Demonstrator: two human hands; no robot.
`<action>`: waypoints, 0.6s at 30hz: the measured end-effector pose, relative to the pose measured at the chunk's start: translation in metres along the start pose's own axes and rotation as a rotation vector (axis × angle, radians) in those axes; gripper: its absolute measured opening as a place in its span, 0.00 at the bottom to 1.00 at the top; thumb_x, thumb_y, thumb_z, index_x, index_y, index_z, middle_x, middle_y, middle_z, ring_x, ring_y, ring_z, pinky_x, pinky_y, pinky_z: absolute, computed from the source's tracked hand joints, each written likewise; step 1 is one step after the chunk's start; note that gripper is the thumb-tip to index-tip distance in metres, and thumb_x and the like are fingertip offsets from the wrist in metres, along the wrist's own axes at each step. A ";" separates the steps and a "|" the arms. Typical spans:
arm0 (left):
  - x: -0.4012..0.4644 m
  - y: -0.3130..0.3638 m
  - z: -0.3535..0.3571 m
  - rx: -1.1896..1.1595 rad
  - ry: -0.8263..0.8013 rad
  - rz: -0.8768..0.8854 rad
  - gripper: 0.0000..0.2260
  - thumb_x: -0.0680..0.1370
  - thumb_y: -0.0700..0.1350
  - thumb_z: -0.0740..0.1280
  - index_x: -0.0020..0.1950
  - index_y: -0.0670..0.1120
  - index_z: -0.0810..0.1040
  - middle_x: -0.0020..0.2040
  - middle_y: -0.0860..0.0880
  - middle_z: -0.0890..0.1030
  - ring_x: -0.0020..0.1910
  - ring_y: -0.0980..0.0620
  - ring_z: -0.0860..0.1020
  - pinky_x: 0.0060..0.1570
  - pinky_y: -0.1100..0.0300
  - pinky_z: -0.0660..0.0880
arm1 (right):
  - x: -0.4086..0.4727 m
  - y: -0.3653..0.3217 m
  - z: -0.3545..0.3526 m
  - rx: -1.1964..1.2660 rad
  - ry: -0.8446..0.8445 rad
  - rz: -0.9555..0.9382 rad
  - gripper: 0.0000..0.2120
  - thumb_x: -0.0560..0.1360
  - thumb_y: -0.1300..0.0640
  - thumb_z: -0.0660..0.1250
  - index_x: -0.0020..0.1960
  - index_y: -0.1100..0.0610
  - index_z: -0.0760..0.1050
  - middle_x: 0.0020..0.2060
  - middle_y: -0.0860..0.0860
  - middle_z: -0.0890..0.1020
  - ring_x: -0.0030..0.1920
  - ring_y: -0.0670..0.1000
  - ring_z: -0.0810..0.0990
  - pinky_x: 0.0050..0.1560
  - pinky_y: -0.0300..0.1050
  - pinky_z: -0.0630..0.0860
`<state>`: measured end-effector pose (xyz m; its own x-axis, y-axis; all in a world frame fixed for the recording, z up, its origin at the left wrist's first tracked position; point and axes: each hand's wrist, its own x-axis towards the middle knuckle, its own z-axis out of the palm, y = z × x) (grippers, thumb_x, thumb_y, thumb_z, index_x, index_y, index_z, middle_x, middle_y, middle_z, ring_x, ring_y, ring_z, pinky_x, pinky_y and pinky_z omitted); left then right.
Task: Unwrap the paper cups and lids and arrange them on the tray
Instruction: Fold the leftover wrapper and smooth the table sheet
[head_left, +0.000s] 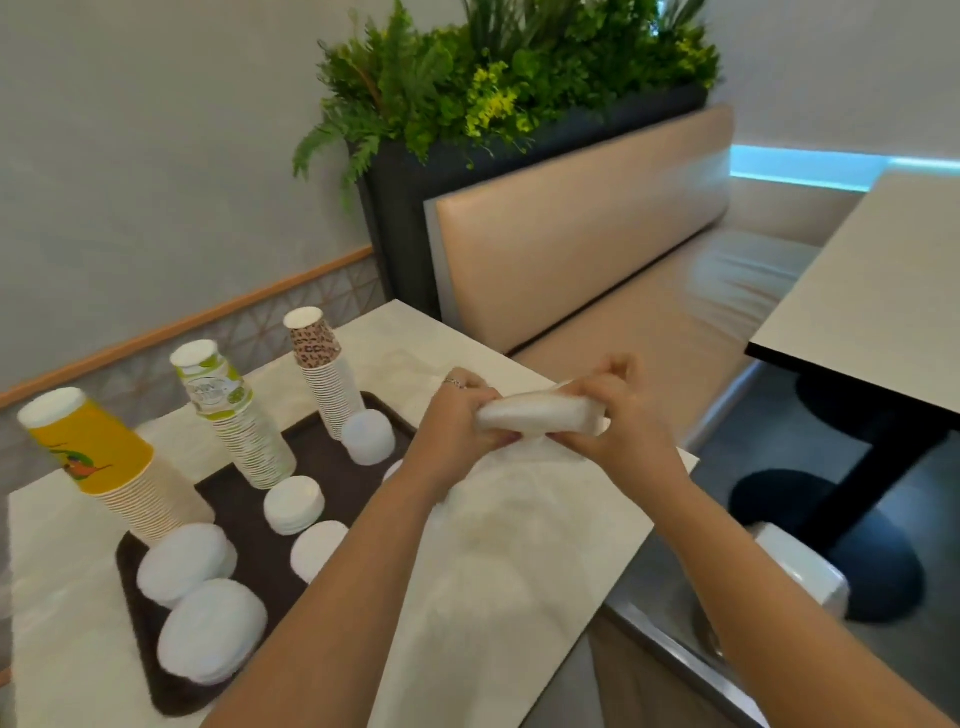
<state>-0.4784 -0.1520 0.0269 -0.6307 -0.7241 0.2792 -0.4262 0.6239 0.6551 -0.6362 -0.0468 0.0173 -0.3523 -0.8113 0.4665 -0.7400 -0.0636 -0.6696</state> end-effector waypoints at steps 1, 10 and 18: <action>0.003 0.004 0.010 -0.039 -0.021 0.023 0.08 0.68 0.41 0.77 0.41 0.39 0.81 0.52 0.48 0.74 0.46 0.53 0.74 0.43 0.71 0.66 | -0.004 0.010 -0.009 0.028 -0.018 0.008 0.16 0.64 0.57 0.78 0.50 0.54 0.78 0.60 0.45 0.66 0.47 0.37 0.73 0.44 0.25 0.67; 0.030 0.060 0.105 -0.267 -0.173 -0.013 0.12 0.70 0.41 0.73 0.32 0.52 0.75 0.27 0.56 0.74 0.30 0.63 0.71 0.32 0.63 0.66 | -0.044 0.094 -0.092 0.205 -0.097 0.239 0.25 0.69 0.56 0.75 0.63 0.49 0.70 0.52 0.42 0.78 0.51 0.39 0.78 0.45 0.25 0.73; 0.063 0.111 0.231 -0.302 -0.353 -0.122 0.05 0.68 0.45 0.73 0.40 0.48 0.78 0.33 0.55 0.76 0.36 0.58 0.74 0.35 0.64 0.68 | -0.076 0.201 -0.157 0.170 0.056 0.397 0.16 0.70 0.62 0.73 0.51 0.44 0.76 0.42 0.48 0.81 0.45 0.45 0.79 0.47 0.36 0.77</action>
<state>-0.7149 -0.0606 -0.0449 -0.7915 -0.6102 -0.0339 -0.3366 0.3890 0.8576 -0.8475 0.0932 -0.0621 -0.6244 -0.7599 0.1807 -0.4374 0.1485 -0.8869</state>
